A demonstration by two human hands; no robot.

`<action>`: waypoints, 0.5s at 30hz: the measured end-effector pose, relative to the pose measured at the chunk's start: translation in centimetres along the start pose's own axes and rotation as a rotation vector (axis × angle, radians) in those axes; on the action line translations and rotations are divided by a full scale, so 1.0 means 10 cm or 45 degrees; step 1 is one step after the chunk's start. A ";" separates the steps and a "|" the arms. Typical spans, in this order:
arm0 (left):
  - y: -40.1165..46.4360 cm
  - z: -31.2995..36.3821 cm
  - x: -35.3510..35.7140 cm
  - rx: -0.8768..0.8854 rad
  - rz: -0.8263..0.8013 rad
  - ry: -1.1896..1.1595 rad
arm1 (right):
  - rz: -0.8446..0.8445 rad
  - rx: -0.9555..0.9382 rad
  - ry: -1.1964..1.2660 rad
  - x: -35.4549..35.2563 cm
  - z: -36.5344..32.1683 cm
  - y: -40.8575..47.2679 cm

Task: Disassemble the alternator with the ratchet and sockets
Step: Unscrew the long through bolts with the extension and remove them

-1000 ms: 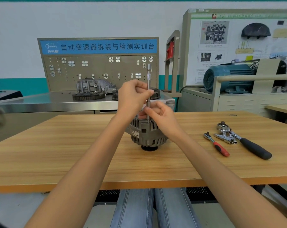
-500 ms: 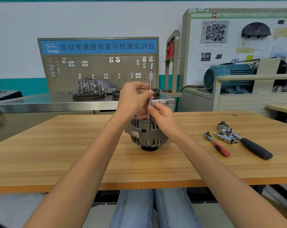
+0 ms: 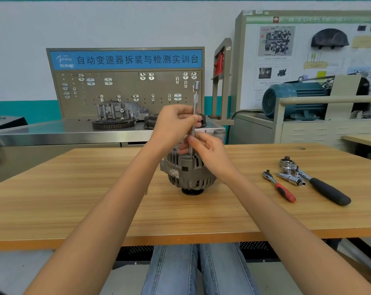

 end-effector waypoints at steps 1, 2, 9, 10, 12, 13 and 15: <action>0.01 0.00 -0.01 -0.001 0.006 0.013 | 0.000 0.006 -0.002 0.01 0.00 0.00; 0.01 -0.01 -0.02 -0.005 0.021 0.032 | -0.001 0.011 -0.004 0.01 0.00 0.00; 0.02 -0.03 -0.12 0.002 0.170 0.154 | 0.021 0.043 0.009 0.00 0.04 0.00; 0.02 -0.03 -0.12 0.014 0.161 0.152 | 0.023 0.033 0.008 0.00 0.04 0.00; 0.01 -0.04 -0.10 0.019 0.116 0.109 | 0.023 0.004 -0.006 0.00 0.03 0.00; 0.00 -0.04 -0.08 0.017 0.090 0.075 | 0.018 -0.002 -0.013 0.00 0.02 -0.01; -0.01 -0.05 -0.05 0.013 0.050 -0.003 | 0.007 0.002 -0.026 0.01 0.01 -0.01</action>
Point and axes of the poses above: each hand's wrist, its own y-axis towards the middle knuckle, its own x-axis out of the palm, z = x × y, the point moved 7 cm from there along y, towards the middle knuckle, and after that the axes turned 10 degrees about x, right-handed, at the moved point
